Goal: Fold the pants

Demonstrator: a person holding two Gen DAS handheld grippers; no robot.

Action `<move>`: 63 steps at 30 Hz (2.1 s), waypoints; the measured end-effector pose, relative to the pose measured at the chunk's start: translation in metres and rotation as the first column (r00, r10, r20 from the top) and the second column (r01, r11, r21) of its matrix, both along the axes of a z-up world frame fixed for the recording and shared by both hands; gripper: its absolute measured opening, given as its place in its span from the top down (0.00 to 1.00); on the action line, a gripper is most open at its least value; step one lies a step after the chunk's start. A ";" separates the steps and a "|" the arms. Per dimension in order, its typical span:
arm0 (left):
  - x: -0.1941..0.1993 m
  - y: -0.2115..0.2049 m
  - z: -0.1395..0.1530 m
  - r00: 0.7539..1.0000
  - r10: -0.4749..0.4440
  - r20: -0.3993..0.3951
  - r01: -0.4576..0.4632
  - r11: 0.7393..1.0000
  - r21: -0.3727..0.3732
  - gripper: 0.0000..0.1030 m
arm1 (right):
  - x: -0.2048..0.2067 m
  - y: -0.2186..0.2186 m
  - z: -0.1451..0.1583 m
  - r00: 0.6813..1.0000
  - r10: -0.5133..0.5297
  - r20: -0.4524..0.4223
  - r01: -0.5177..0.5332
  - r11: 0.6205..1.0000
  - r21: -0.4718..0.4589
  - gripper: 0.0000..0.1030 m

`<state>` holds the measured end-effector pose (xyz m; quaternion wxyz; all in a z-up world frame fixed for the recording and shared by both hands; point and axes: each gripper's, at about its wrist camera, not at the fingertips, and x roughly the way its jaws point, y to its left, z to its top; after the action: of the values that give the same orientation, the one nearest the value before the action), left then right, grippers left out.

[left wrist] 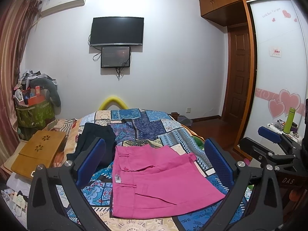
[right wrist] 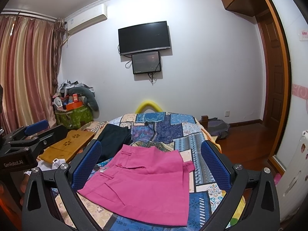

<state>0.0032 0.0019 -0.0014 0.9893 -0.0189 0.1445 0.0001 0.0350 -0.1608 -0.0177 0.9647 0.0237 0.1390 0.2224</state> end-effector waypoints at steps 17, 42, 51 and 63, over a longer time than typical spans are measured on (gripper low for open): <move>-0.001 0.000 0.000 1.000 0.014 0.005 -0.014 1.000 0.000 0.00 | -0.001 0.001 -0.001 1.000 0.006 0.011 -0.006 1.000 -0.013 0.00; 0.001 0.003 0.000 1.000 0.018 -0.004 -0.018 1.000 -0.001 0.00 | -0.003 0.008 -0.001 1.000 0.014 0.004 -0.014 1.000 -0.019 0.00; 0.020 0.009 -0.011 0.997 0.058 -0.043 -0.058 0.998 -0.017 0.00 | 0.013 0.011 -0.009 0.999 0.036 -0.030 -0.037 0.999 -0.020 0.00; 0.123 0.040 -0.077 0.954 0.070 -0.292 -0.076 0.997 -0.009 0.00 | 0.086 0.009 -0.065 0.984 0.024 -0.177 -0.047 0.991 -0.122 0.00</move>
<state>0.1266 0.0422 -0.0783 0.9563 -0.0341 0.2880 0.0381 0.1214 -0.1523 -0.0828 0.9442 -0.0200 0.2374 0.2275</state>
